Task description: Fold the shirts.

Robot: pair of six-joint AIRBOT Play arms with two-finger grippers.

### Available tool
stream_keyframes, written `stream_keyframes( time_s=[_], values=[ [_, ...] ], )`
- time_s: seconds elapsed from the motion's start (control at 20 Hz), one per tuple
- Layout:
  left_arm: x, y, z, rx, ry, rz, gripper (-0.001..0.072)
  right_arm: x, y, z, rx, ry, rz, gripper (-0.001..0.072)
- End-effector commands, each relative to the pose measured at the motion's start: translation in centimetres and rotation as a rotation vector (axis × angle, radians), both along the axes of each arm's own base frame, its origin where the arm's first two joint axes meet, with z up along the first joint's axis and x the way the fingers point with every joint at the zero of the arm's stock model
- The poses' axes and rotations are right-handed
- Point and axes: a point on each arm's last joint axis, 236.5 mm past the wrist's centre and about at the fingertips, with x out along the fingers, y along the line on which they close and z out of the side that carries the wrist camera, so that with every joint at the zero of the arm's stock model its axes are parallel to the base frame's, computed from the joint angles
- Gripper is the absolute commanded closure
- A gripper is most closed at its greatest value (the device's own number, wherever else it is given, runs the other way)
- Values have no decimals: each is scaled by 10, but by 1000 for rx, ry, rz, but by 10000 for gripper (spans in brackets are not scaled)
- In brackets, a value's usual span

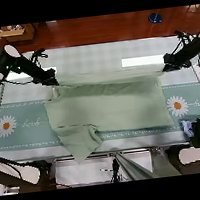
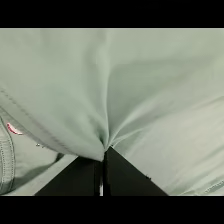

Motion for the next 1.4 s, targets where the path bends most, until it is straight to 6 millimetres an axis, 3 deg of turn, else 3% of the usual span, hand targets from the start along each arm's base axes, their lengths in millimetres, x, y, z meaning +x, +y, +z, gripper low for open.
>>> stream_keyframes(
  time_s=[0.0,0.1,0.15,0.2,0.25,0.3,0.45,0.5,0.55,0.65,0.75,0.9,0.95,1.1,1.35],
  values=[
    [-14,2,-14,7,76,-5,667,-8,-1,-11,-3,54,7,695],
    [-14,2,-15,7,79,-5,666,-13,0,-21,7,87,7,694],
    [-14,2,-15,6,80,-5,630,-14,2,-25,16,98,7,693],
    [-14,2,-15,5,81,-6,443,-14,3,-28,22,99,12,653],
    [-16,3,-14,5,90,-10,226,-14,3,-27,20,92,33,506],
    [-18,8,-10,1,94,-14,174,-16,2,-22,17,82,63,403],
    [-31,38,18,-15,111,8,174,-39,-9,10,-7,82,135,395],
    [-41,50,28,-21,115,21,174,-56,-14,21,-14,117,146,310],
    [-50,63,35,-23,96,42,174,-61,-11,33,25,91,106,274],
    [-83,86,40,-26,63,105,174,-77,-10,39,56,43,82,268],
    [-126,99,33,-56,80,210,174,-97,-14,30,52,22,33,268],
    [-174,89,25,-176,106,312,174,-125,-13,10,79,30,-11,261],
    [-185,86,20,-185,119,333,174,-133,-13,5,96,33,-36,209],
    [-216,72,0,-191,202,324,173,-148,-16,-6,145,27,-120,207],
    [-236,45,-29,-161,239,246,92,-150,-20,-7,196,-28,-206,207]
  ],
)
